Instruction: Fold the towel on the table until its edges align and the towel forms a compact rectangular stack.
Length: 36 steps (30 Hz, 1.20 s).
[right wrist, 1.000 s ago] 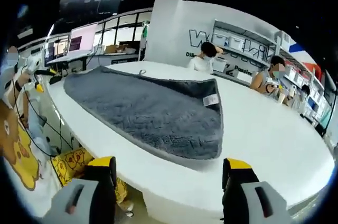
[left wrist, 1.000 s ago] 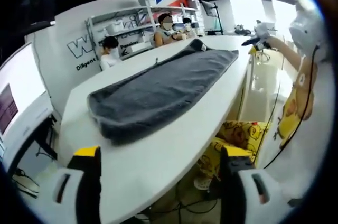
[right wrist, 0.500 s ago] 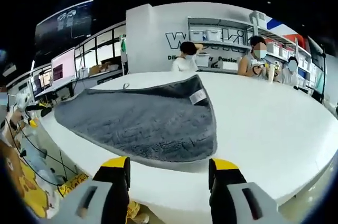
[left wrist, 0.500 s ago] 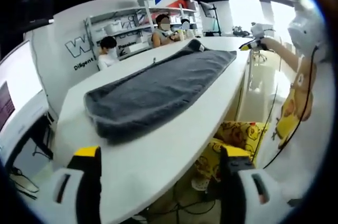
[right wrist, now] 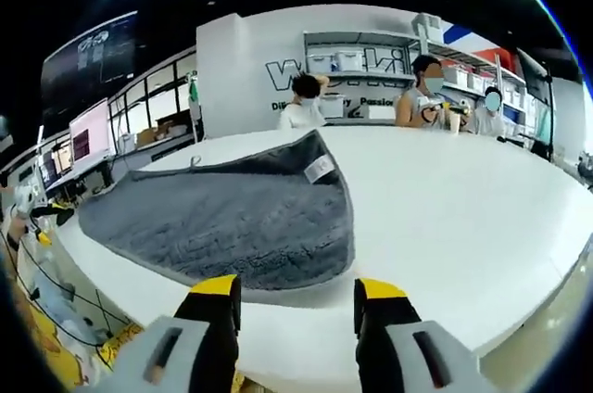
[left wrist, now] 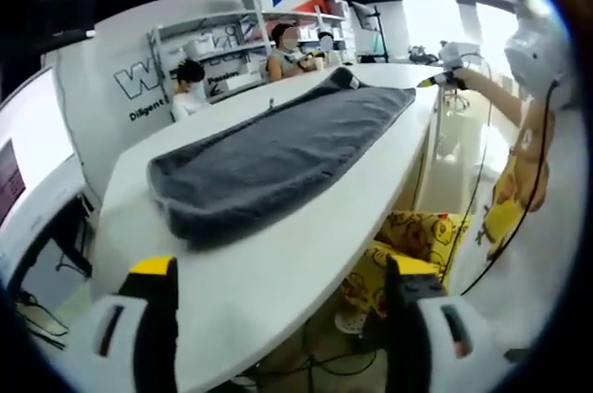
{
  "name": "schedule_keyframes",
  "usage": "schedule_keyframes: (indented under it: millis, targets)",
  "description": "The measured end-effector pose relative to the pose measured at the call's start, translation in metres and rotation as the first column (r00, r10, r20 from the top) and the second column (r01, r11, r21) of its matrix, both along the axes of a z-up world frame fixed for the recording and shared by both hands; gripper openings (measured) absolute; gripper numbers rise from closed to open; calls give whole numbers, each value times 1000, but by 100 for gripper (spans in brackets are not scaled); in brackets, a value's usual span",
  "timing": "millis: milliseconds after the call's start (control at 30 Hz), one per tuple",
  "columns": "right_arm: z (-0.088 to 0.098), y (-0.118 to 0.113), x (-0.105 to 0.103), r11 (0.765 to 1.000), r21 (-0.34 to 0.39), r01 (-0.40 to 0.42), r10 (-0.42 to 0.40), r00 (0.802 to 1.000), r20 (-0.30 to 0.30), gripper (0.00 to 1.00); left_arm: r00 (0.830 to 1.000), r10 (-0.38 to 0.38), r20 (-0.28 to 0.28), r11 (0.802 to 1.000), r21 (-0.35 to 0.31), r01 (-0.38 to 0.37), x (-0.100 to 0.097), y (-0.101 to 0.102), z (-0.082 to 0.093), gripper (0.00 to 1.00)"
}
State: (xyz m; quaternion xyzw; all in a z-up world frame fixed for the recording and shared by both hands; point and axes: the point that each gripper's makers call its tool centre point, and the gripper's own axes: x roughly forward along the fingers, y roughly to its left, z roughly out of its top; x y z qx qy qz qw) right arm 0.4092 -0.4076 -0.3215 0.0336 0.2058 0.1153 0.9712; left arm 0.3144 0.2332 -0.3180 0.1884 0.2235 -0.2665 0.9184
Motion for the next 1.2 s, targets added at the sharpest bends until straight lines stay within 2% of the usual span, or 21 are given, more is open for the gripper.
schedule_keyframes:
  millis: [267, 600, 700, 967, 1200]
  targets:
    - [-10, -4, 8, 998, 58, 24, -24, 1000, -14, 40, 1000, -7, -3, 1000, 2, 7, -1, -3, 0, 97]
    - [-20, -5, 19, 997, 68, 40, -37, 999, -38, 33, 1000, -1, -7, 1000, 7, 1, -1, -1, 1, 97]
    - [-23, -1, 22, 997, 72, 31, -28, 999, -43, 26, 1000, 3, -8, 1000, 5, -3, -1, 0, 1, 97]
    - [-14, 4, 26, 999, 34, 12, -12, 1000, -12, 4, 1000, 8, -11, 1000, -1, -8, -3, 2, -1, 97]
    - [1, 18, 29, 999, -36, -26, 26, 1000, 12, 2, 1000, 15, -4, 1000, -10, -15, -3, 4, -1, 97]
